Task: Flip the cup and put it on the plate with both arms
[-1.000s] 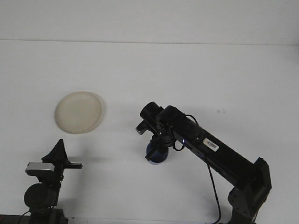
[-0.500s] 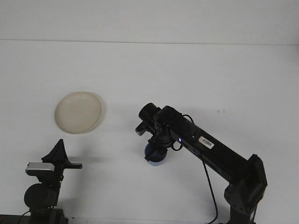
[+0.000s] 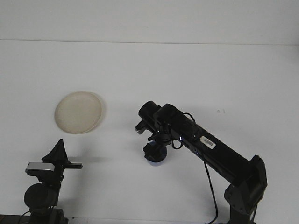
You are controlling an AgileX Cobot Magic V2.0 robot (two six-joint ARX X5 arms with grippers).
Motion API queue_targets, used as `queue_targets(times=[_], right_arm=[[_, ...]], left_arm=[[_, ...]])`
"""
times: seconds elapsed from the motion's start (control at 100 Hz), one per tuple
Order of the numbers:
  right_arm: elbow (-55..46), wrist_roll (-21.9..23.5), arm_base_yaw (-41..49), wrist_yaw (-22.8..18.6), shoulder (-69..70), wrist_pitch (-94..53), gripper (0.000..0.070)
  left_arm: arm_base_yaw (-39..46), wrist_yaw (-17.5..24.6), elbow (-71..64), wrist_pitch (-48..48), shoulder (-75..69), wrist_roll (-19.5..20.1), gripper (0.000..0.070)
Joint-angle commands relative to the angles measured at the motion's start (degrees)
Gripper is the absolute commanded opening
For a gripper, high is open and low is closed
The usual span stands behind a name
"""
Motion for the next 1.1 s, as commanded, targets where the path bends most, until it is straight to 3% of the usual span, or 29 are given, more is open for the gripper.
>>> queue_targets(times=[0.0,0.34,0.75,1.09], right_arm=[[2.8,-0.3,0.4,0.1,1.2,-1.5,0.0516],[5.4,-1.3,-5.0,0.0,-3.9,-1.9,0.0521],[5.1,-1.7,-24.3,-0.3,-11.4,-1.6,0.0521],[-6.3,-0.6,-37.8,-2.1,-24.1,7.1,0.0521]], left_arm=[[0.0,0.2,-1.2,0.6,-0.1,-0.1,0.0012],[0.0,0.2,-1.2,0.6,-0.1,-0.1,0.0013],[0.0,0.2,-1.2,0.6,-0.1,-0.1,0.0012],[0.0,0.2,-1.2,0.6,-0.1,-0.1,0.0012]])
